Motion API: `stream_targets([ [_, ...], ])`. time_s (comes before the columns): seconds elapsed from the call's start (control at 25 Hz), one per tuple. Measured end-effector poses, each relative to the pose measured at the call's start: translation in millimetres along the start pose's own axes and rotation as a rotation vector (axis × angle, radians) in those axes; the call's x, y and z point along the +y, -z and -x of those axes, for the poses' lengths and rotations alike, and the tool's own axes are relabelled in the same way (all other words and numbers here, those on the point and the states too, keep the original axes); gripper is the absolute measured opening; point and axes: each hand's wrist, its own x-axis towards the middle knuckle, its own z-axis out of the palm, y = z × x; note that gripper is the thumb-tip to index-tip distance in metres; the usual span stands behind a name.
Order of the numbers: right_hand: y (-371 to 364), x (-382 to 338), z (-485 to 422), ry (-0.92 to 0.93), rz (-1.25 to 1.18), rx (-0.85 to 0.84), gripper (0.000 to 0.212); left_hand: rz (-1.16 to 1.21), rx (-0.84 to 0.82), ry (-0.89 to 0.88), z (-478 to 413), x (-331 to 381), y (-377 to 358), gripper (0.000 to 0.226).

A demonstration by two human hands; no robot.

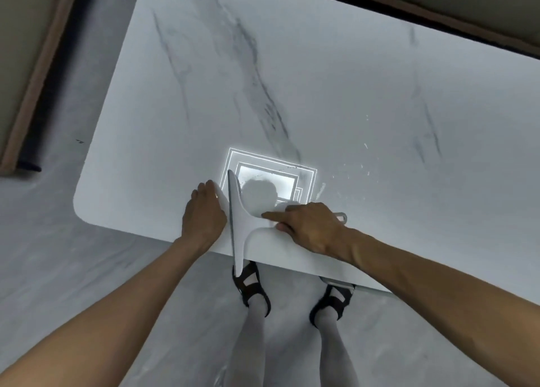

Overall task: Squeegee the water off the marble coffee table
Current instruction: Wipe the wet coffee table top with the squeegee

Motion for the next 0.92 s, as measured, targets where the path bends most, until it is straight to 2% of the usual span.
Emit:
stream_targets([
  [0.08,-8.1,17.4,8.9,-0.037,-0.017,0.01,0.04,0.003,0.009,-0.005,10.0,2.5,-7.6,0.044],
  [0.24,-3.7,89.4,63.5,-0.224,-0.012,0.083,0.039,-0.009,-0.064,-0.004,22.1,16.3,-19.3,0.037],
  [0.36,9.8,136.8,109.2,-0.417,0.023,0.15,0.038,0.068,-0.069,0.043,27.6,17.9,-21.2,0.031],
  [0.44,19.0,147.0,124.4,-0.477,0.05,0.184,0.038,0.131,-0.046,0.1,30.0,14.7,-19.5,0.036],
  [0.52,24.7,131.6,115.6,-0.412,0.058,0.182,0.038,0.193,-0.007,0.167,31.6,10.6,-16.3,0.048],
  [0.68,17.9,35.7,37.5,-0.095,-0.01,0.084,0.039,0.219,0.03,0.258,35.9,-1.7,-8.8,0.064],
  [0.8,6.0,-34.9,-23.7,0.084,0.041,-0.023,0.04,0.239,0.075,0.282,33.6,-16.3,-1.5,0.047],
  [0.88,1.9,-53.1,-48.0,0.107,0.069,-0.048,0.04,0.237,0.069,0.292,32.2,-24.3,3.7,0.031],
  [0.92,1.3,-51.3,-54.2,0.094,0.068,-0.039,0.04,0.231,0.061,0.295,31.1,-27.8,4.2,0.037],
])
